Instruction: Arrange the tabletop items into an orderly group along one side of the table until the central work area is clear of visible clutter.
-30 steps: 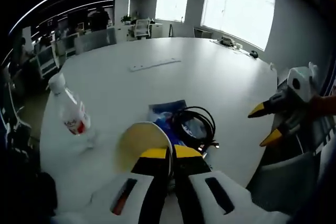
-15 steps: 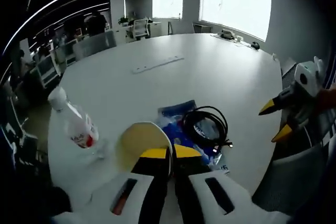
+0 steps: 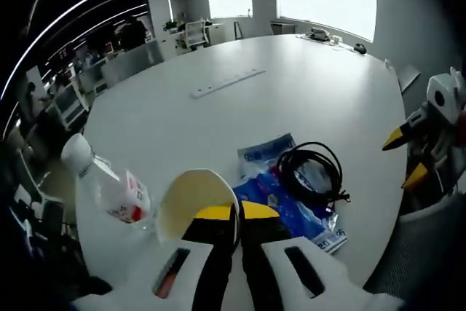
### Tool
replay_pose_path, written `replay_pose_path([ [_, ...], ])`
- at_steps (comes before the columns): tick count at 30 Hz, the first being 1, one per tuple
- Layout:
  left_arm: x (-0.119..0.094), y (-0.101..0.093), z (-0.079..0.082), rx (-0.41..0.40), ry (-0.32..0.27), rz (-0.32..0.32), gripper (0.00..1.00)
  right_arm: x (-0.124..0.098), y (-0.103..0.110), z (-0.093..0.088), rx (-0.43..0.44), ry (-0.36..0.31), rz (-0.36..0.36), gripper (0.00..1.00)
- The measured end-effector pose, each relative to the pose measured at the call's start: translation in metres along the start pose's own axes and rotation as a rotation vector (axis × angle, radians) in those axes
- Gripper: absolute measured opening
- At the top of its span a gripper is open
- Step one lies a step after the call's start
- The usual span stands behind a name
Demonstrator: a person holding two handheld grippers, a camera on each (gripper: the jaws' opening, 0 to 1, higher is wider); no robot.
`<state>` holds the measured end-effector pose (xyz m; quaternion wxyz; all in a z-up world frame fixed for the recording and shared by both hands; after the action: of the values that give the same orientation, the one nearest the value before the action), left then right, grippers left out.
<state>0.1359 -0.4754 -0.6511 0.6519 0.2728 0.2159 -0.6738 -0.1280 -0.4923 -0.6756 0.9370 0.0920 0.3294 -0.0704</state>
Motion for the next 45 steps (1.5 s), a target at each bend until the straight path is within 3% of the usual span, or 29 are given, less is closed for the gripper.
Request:
replay_pose_path([
  [19, 0.035, 0.019, 0.004, 0.111, 0.067, 0.047, 0.0, 0.0, -0.007, 0.001, 0.019, 0.008, -0.012, 0.44],
  [45, 0.059, 0.045, -0.003, 0.097, 0.121, 0.081, 0.0, 0.001, -0.008, -0.001, 0.031, 0.021, -0.011, 0.43],
])
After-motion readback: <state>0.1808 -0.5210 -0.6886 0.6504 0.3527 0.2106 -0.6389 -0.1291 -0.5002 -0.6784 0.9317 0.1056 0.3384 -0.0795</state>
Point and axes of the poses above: the point that each gripper's makers call its tool centre point, and the gripper's own axes: x roughly forward along the fingers, y roughly to its left, z roughly out of its top, the point moved 4 cm from there along -x, roughly backward along the fingers, and after that the axes turned 4 degrees about -y, right-handed, at the moved point
